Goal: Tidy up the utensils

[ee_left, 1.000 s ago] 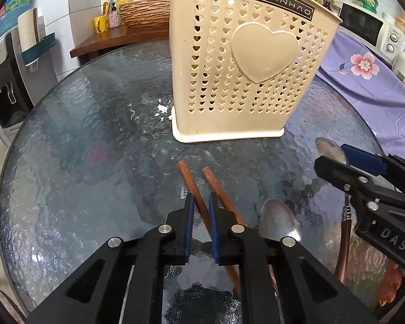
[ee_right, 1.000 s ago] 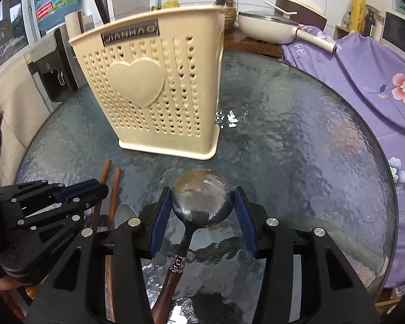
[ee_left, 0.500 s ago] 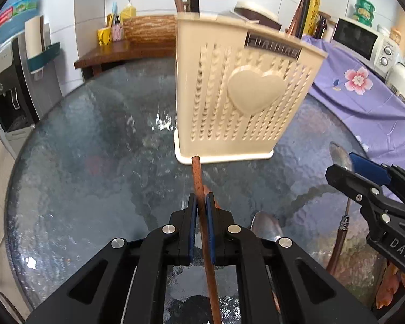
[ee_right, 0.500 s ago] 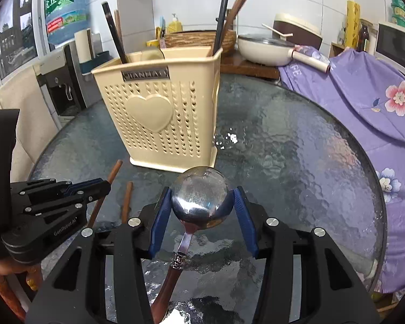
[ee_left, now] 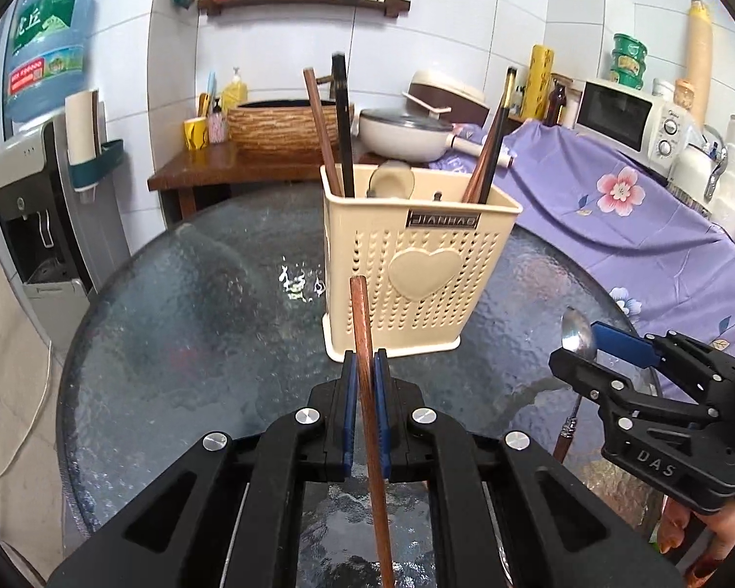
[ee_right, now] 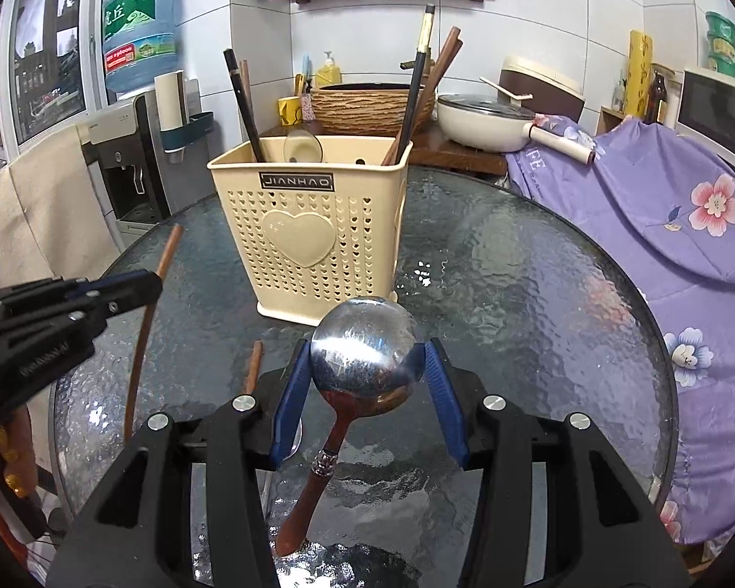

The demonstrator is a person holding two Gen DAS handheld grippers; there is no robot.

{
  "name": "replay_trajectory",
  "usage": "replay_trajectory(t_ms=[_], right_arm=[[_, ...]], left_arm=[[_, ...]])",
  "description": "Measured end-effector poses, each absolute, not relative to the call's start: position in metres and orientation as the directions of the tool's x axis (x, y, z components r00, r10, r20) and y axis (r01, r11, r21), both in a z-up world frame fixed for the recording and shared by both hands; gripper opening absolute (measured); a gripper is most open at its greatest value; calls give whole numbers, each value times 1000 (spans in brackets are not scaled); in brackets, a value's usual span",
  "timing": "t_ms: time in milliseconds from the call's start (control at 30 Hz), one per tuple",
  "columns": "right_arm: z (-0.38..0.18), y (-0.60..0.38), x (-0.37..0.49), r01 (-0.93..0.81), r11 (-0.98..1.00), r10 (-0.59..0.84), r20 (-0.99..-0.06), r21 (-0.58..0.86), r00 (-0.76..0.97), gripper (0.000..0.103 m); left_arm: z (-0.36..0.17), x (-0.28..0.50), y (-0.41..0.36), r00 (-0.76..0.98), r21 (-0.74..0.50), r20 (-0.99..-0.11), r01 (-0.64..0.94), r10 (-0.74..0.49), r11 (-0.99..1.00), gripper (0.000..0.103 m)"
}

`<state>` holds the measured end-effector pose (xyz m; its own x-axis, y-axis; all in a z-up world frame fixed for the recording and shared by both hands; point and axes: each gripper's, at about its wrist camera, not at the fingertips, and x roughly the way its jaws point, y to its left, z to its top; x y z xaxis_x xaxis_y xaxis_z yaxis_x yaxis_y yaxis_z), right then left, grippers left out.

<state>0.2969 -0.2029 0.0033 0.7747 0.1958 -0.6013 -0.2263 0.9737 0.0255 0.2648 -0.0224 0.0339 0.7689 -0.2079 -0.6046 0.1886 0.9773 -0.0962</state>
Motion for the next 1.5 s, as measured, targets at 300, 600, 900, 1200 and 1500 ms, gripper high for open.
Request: replay_trajectory(t_ms=[300,600,900,1200,1500], right_arm=[[14,-204,285,-232,973,200,-575,18,793,48],[26,-207,276,-234,972,201,-548,10,812,48],[32,-206,277,-238,971,202,-532,1,823,48],[40,-204,278,-242,970,195,-523,-22,830,48],[51,-209,281,-251,967,197,-515,-37,835,48]], left_arm=[[54,247,-14,791,-116,-564,210,-238,971,7],[73,231,-9,814,-132,-516,230,-265,964,6],[85,226,-6,830,-122,-492,234,-263,965,6],[93,225,-5,843,-110,-473,231,-255,967,6],[105,229,-6,850,-93,-460,241,-256,966,0]])
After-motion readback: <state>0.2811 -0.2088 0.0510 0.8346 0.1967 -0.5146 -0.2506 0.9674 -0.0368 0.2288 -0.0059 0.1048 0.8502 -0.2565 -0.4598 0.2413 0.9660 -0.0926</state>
